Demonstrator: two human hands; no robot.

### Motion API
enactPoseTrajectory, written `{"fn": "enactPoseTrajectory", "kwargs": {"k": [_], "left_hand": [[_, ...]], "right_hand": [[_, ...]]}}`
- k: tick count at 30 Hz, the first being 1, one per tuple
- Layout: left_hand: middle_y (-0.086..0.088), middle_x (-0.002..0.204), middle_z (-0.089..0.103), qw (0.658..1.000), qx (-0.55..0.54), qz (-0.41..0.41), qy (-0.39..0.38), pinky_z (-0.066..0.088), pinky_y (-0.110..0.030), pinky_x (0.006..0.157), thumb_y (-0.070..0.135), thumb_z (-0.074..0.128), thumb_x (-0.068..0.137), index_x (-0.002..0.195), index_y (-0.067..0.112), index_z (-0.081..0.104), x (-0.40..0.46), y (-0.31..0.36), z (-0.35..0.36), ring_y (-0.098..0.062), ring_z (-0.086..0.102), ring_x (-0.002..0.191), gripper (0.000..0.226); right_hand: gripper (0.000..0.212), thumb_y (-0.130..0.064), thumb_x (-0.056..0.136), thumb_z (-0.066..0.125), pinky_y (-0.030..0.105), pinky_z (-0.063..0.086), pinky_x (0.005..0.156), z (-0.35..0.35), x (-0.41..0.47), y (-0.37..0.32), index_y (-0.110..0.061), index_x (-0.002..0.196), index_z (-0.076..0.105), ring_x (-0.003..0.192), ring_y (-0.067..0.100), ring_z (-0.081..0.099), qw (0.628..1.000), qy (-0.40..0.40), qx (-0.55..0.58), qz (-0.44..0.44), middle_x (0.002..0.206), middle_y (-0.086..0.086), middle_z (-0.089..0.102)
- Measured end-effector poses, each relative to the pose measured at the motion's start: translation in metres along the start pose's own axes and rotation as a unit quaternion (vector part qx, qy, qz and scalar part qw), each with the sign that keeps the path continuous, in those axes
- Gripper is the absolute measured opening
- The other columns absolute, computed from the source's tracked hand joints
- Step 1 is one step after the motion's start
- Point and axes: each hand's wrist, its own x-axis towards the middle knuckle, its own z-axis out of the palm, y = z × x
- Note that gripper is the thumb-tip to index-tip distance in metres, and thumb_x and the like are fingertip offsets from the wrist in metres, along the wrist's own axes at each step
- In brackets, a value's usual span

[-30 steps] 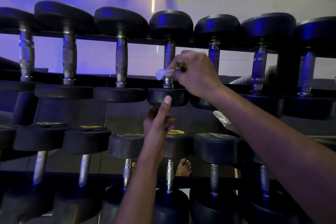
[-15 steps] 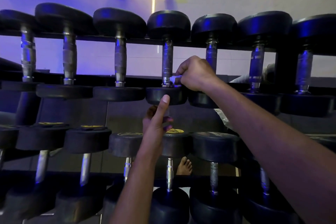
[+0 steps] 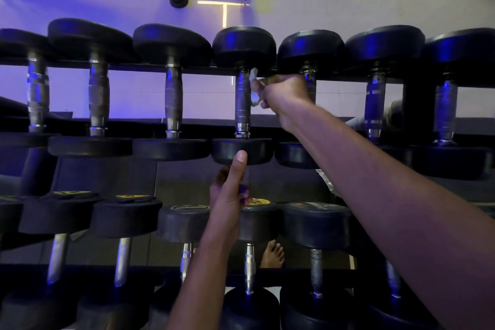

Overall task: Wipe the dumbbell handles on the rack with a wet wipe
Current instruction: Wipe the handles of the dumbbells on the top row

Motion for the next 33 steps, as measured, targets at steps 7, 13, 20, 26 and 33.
{"fn": "enactPoseTrajectory", "kwargs": {"k": [7,13,20,26,33], "left_hand": [[0.008,0.073,0.054,1.0,0.006,-0.002,0.003,0.043,-0.03,0.063,0.084,0.088,0.055,0.098,0.021,0.065,-0.001,0.001,-0.001,-0.009,0.047,0.063,0.08],[0.009,0.073,0.052,1.0,-0.004,-0.001,0.015,0.042,-0.028,0.063,0.086,0.089,0.051,0.106,0.02,0.067,-0.004,0.003,0.0,-0.009,0.046,0.063,0.089],[0.006,0.08,0.061,0.997,-0.073,0.005,0.022,0.051,-0.025,0.063,0.078,0.091,0.057,0.123,0.016,0.068,-0.003,0.001,-0.001,-0.01,0.059,0.07,0.093],[0.004,0.075,0.057,0.998,-0.054,0.0,0.019,0.049,-0.024,0.064,0.088,0.092,0.042,0.114,0.017,0.07,-0.002,-0.001,-0.006,-0.008,0.057,0.068,0.103],[0.011,0.074,0.061,0.998,-0.059,-0.012,0.024,0.045,-0.025,0.063,0.079,0.092,0.055,0.112,0.018,0.071,-0.002,0.001,-0.005,-0.006,0.055,0.068,0.086]], "right_hand": [[0.023,-0.002,0.089,0.076,0.01,0.039,0.041,0.003,0.001,-0.008,-0.016,0.072,0.069,0.042,-0.003,0.057,0.998,0.054,0.035,-0.011,0.044,-0.018,0.06],[0.019,-0.047,0.084,0.084,0.026,0.056,0.068,0.007,-0.014,-0.003,-0.029,0.089,0.081,0.073,0.0,0.071,0.918,0.098,-0.137,-0.358,0.078,-0.017,0.077],[0.019,-0.037,0.102,0.059,0.031,0.046,0.054,0.007,0.007,-0.011,-0.029,0.099,0.075,0.064,0.028,0.067,0.636,0.111,-0.474,-0.599,0.087,-0.008,0.073],[0.02,-0.028,0.107,0.054,0.03,0.038,0.062,0.006,0.004,-0.032,-0.026,0.11,0.074,0.08,0.031,0.071,0.559,0.038,-0.617,-0.553,0.1,-0.005,0.074],[0.025,-0.006,0.093,0.06,0.03,0.051,0.064,0.012,-0.004,-0.051,-0.026,0.094,0.076,0.077,0.032,0.071,0.495,-0.019,-0.718,-0.489,0.085,-0.002,0.074]]}}
